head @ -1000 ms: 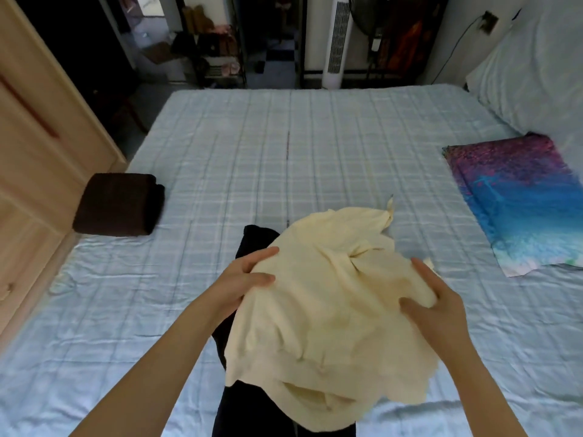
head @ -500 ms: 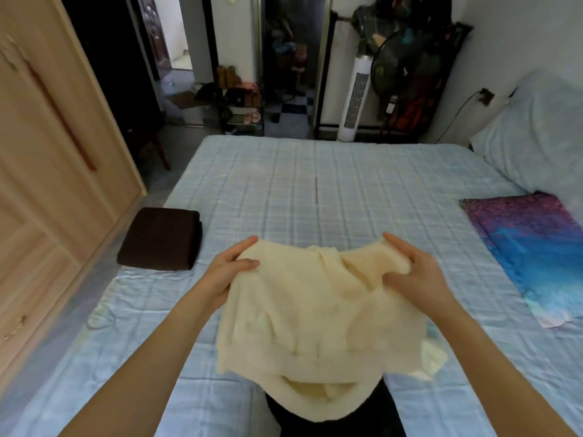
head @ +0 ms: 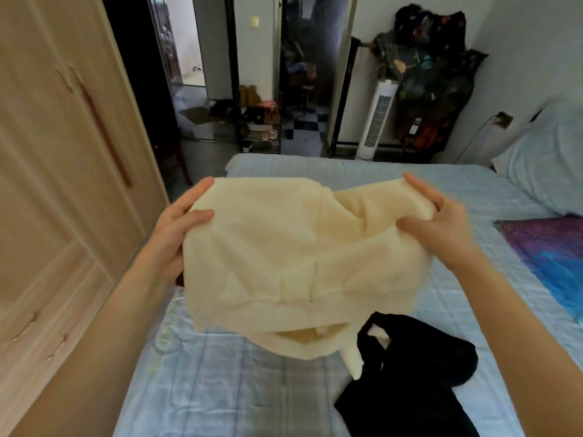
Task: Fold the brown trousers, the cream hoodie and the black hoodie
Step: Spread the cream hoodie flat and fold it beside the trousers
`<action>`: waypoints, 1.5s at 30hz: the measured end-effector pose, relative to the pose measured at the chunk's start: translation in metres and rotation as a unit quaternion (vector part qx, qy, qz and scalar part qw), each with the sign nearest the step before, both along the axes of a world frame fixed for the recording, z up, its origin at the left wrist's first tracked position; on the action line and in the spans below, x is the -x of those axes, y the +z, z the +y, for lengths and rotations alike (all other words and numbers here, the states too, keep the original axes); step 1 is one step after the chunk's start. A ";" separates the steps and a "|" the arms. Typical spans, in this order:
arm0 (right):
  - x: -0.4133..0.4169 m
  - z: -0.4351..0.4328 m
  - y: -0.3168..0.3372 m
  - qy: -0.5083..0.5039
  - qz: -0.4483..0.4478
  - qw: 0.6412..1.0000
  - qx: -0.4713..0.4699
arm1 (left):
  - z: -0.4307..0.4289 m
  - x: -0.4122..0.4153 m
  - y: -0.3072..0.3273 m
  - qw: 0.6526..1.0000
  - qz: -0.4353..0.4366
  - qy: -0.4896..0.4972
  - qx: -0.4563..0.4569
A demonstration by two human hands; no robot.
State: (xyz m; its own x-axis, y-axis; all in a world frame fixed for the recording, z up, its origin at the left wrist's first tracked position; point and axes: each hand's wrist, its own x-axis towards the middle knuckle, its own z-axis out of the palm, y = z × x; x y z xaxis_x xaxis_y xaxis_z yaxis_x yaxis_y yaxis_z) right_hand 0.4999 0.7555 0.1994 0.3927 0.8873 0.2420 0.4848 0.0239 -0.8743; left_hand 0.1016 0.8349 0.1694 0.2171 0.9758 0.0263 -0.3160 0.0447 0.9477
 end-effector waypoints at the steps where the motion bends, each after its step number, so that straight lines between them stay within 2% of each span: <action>1: 0.007 -0.003 -0.006 0.006 -0.005 1.000 0.008 | -0.007 0.016 -0.005 1.000 0.007 0.008 0.005; 4: 0.023 -0.021 -0.054 0.034 -0.009 0.997 0.064 | -0.033 0.060 -0.048 0.996 0.058 0.039 0.054; 7: 0.038 -0.045 -0.138 0.041 0.024 0.989 0.143 | -0.062 0.090 -0.122 0.983 0.108 0.060 0.137; 12: 0.068 -0.096 -0.278 0.035 0.109 0.944 0.309 | -0.137 0.097 -0.264 0.941 0.157 0.081 0.289; 15: 0.079 -0.130 -0.337 0.028 0.140 0.922 0.361 | -0.179 0.098 -0.324 0.917 0.177 0.098 0.344; 18: 0.077 -0.160 -0.371 0.027 0.121 0.916 0.381 | -0.206 0.101 -0.355 0.910 0.179 0.084 0.365; 21: 0.076 -0.181 -0.389 0.083 -0.003 0.912 0.401 | -0.224 0.098 -0.366 0.894 0.261 0.055 0.359; 23: 0.079 -0.185 -0.395 0.126 -0.101 0.898 0.410 | -0.229 0.095 -0.372 0.875 0.344 0.020 0.340; 25: 0.087 -0.183 -0.396 0.127 -0.140 0.891 0.413 | -0.228 0.091 -0.379 0.853 0.426 -0.024 0.300; 28: 0.110 -0.170 -0.388 0.134 -0.227 0.907 0.330 | -0.214 0.077 -0.379 0.782 0.587 -0.085 0.193; 29: 0.120 -0.163 -0.386 0.144 -0.246 0.914 0.290 | -0.206 0.069 -0.378 0.771 0.617 -0.078 0.140; 32: 0.148 -0.128 -0.388 0.157 -0.253 0.931 0.211 | -0.174 0.041 -0.381 0.765 0.642 -0.039 -0.037; 34: 0.162 -0.098 -0.398 0.155 -0.252 0.937 0.188 | -0.143 0.020 -0.391 0.766 0.634 -0.028 -0.106; 38: 0.174 -0.029 -0.429 0.113 -0.265 0.943 0.166 | -0.066 -0.012 -0.421 0.745 0.643 -0.052 -0.172; 42: 0.167 0.041 -0.464 0.076 -0.298 0.933 0.188 | 0.009 -0.046 -0.449 0.715 0.658 -0.066 -0.227; 45: 0.165 0.057 -0.505 0.076 -0.295 0.926 0.223 | 0.034 -0.062 -0.488 0.698 0.671 -0.098 -0.230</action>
State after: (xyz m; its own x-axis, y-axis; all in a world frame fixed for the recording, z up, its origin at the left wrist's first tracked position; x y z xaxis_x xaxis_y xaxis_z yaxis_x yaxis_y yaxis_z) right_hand 0.3351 0.8121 -0.3052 0.1704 0.9849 -0.0293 0.9023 -0.1679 -0.3971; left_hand 0.1641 0.8693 -0.3190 0.4759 0.8790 -0.0291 0.8395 -0.4441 0.3131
